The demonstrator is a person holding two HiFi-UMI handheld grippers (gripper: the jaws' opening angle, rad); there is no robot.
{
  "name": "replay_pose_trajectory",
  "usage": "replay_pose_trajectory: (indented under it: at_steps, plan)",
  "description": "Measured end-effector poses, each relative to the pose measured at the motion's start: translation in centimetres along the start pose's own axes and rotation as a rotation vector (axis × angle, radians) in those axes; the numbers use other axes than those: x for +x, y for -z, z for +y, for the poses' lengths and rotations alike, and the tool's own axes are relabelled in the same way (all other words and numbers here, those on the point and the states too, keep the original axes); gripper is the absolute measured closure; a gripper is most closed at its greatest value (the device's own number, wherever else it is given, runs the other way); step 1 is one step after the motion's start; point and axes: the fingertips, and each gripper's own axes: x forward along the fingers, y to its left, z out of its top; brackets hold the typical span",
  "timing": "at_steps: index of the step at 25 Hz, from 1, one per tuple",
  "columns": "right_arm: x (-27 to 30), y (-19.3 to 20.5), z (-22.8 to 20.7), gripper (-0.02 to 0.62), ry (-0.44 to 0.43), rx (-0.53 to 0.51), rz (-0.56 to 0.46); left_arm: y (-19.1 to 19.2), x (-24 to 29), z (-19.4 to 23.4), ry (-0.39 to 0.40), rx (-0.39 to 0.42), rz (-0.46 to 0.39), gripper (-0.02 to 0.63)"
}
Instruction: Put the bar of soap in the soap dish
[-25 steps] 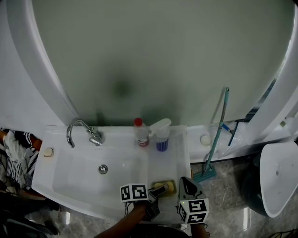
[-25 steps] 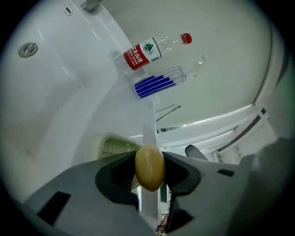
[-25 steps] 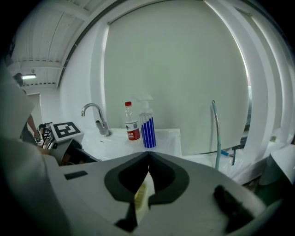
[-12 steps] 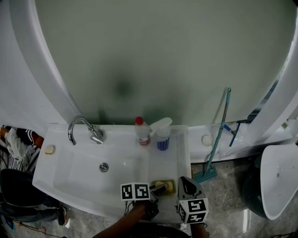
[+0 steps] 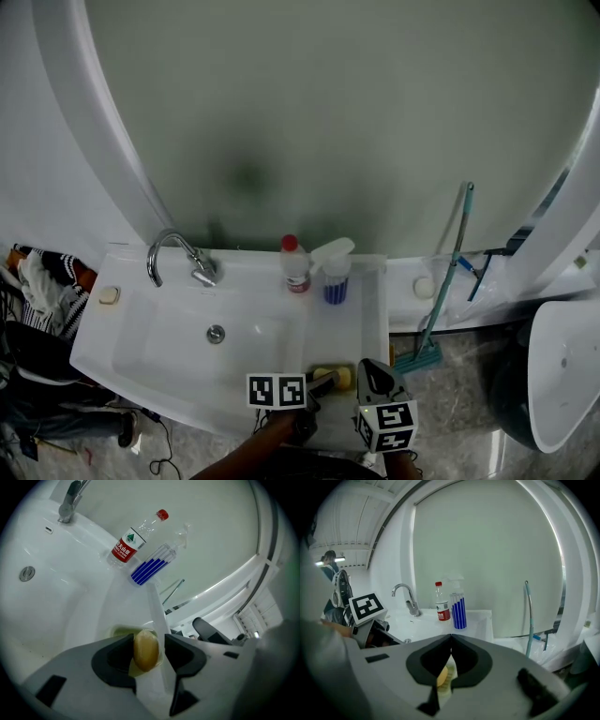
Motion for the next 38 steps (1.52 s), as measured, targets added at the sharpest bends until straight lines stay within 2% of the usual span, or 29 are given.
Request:
replay_pose_trajectory:
  at_steps: [5, 15, 22, 28, 33, 38]
  plan:
    - [0.1, -0.1, 0.5, 0.584, -0.022, -0.012, 0.004, 0.0, -0.4, 0.6, -0.057, 0.082, -0.028, 0.403]
    - [0.0, 0.2, 1.1, 0.584, -0.064, -0.027, 0.013, -0.2, -1.3, 1.5, -0.121, 0.149, -0.089, 0.402]
    - [-0.3, 0.1, 1.6, 0.583, -0.103, -0.040, 0.011, -0.2, -2.1, 0.9, -0.134, 0.148, -0.138, 0.402]
    - [-0.9, -0.1, 2.3, 0.584, -0.151, -0.057, 0.005, -0.5, -3.1, -1.8, -0.125, 0.230, -0.215, 0.403]
    - [-1.6, -0.3, 2.9, 0.584, -0.196, -0.068, -0.004, -0.6, -4.3, -3.9, -0.173, 0.325, -0.291, 0.451]
    - [-2.3, -0.8, 3.8, 0.584, -0.242, -0.075, -0.021, -0.2, -5.4, -5.4, -0.199, 0.359, -0.339, 0.485]
